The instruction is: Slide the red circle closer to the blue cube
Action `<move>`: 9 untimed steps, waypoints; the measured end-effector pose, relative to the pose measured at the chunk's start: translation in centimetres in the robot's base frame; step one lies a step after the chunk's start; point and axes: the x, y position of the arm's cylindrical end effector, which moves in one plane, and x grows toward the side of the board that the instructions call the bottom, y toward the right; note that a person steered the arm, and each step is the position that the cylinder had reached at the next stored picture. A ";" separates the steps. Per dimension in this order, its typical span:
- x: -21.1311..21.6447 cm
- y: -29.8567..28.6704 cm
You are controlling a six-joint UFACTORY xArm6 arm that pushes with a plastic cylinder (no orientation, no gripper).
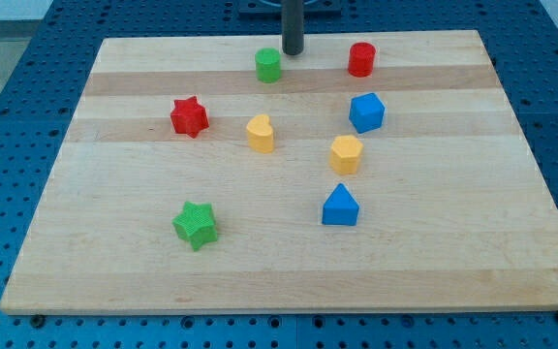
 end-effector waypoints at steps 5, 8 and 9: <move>5.8 -6.1; 0.6 -0.9; 0.1 7.5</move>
